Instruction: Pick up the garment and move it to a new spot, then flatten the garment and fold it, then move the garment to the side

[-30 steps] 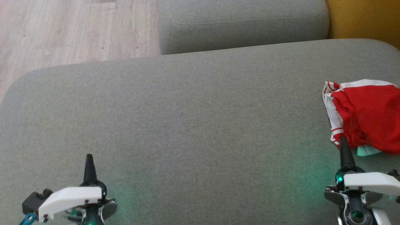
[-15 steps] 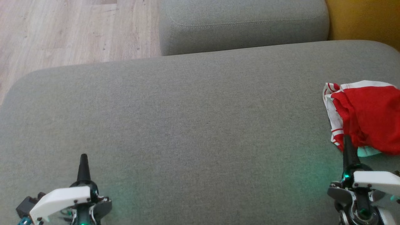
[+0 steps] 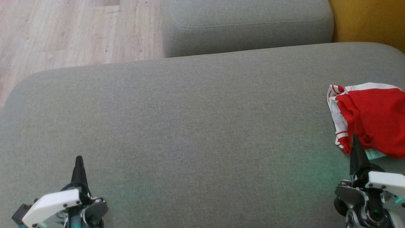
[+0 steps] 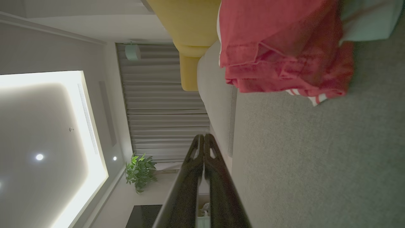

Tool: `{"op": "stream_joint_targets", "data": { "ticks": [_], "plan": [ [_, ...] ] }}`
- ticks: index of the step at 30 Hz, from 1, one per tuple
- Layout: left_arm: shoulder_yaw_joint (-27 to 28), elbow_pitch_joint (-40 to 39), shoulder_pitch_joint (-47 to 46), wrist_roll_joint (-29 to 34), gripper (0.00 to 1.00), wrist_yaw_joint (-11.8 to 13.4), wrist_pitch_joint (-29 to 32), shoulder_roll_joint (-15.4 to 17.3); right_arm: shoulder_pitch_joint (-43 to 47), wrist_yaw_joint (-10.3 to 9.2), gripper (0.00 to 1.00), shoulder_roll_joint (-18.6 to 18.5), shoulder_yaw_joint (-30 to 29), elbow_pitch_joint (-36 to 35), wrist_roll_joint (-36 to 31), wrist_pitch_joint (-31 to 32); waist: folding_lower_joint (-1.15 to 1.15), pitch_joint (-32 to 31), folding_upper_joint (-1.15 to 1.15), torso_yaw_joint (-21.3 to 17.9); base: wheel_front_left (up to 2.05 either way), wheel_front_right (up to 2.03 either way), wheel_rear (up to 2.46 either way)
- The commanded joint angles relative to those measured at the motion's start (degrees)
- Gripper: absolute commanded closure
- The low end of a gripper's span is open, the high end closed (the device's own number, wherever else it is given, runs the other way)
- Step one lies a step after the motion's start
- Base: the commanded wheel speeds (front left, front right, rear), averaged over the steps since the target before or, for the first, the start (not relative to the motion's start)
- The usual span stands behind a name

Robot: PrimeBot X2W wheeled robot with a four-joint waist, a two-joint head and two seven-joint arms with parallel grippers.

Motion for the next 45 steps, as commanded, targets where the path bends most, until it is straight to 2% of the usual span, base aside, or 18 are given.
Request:
{"op": "stream_joint_targets", "data": {
  "ticks": [1, 45],
  "plan": [
    [2.3, -2.1, -3.0, -1.2, 1.0, -0.7, 0.5, 0.5, -3.0, -0.04, 1.0, -1.0, 0.9, -2.2, 1.6, 0.7, 0.0, 0.0, 0.0, 0.0, 0.0, 0.0, 0.0],
    [2.9, -2.2, -3.0, -2.0, 1.0, -0.8, 1.0, 0.3, -3.1, -0.04, 1.0, -0.5, 0.0, -2.2, 2.2, 1.6, 0.0, -0.1, 0.0, 0.0, 0.0, 0.0, 0.0]
  ]
}}
